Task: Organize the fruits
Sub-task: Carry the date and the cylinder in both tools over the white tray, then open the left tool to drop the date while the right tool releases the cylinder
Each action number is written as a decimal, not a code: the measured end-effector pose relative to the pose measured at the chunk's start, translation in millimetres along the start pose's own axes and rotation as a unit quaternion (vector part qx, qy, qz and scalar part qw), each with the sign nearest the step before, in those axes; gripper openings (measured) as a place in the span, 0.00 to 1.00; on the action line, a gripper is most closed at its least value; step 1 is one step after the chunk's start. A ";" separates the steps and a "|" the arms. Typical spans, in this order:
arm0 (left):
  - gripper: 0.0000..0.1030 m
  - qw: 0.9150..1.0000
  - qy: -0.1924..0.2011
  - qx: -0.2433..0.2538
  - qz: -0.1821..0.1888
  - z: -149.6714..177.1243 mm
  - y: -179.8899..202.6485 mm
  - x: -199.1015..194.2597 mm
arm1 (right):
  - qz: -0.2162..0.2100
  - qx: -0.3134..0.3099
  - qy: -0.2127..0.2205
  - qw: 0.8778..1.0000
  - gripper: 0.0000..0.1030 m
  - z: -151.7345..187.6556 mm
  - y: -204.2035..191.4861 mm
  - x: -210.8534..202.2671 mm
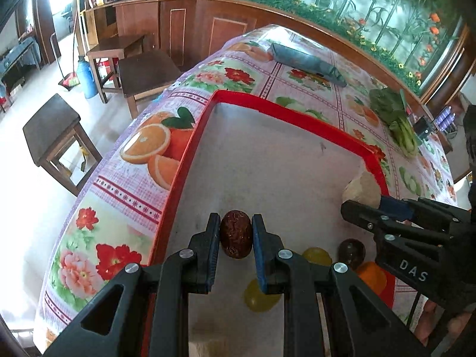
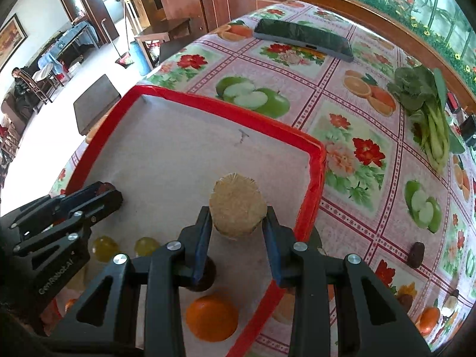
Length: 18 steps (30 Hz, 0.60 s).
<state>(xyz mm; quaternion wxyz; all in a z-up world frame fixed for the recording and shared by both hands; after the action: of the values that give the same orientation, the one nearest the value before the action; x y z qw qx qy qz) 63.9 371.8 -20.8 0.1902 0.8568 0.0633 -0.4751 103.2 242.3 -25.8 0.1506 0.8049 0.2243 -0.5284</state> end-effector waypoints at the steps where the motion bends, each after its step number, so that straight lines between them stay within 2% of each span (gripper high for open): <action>1: 0.19 1.000 0.000 0.001 -0.001 -0.8 -0.1 0.6 | -0.003 0.001 -0.006 1.000 0.36 0.2 0.4 2.7; 8: 0.20 1.000 0.000 0.005 -0.013 -1.7 0.4 1.8 | 0.000 -0.001 -0.012 1.000 0.36 1.6 2.0 7.2; 10: 0.22 1.000 -0.002 0.007 -0.014 -1.6 1.6 1.6 | 0.002 -0.002 -0.012 1.000 0.41 2.4 1.9 6.7; 13: 0.37 1.000 -0.004 0.007 -0.017 -0.1 3.4 0.8 | 0.001 -0.004 -0.009 1.000 0.42 4.6 0.8 3.8; 14: 0.47 1.000 -0.002 0.007 -0.026 1.2 3.3 -0.3 | 0.003 -0.006 -0.007 1.000 0.43 6.1 0.2 1.5; 15: 0.53 0.999 0.000 0.008 -0.032 2.2 3.3 -1.5 | 0.005 -0.007 -0.005 1.000 0.44 6.6 0.0 0.0; 18: 0.54 0.999 0.005 0.012 -0.035 6.5 5.0 -5.5 | 0.010 -0.011 0.002 1.000 0.45 9.7 -1.2 -6.6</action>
<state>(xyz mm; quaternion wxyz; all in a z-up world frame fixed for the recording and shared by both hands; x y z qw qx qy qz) 57.2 365.0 -18.0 0.1622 0.8586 0.0886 -0.4781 92.7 237.3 -23.6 0.1645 0.8065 0.2223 -0.5227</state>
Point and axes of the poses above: each gripper's, at about its wrist camera, not at the fingertips, and x roughly the way its jaws point, y to its right, z to its underside, the point moved 5 cm from there along x, roughly the way its jaws point, and after that the axes turned 5 degrees about z, right-handed, at the moved point
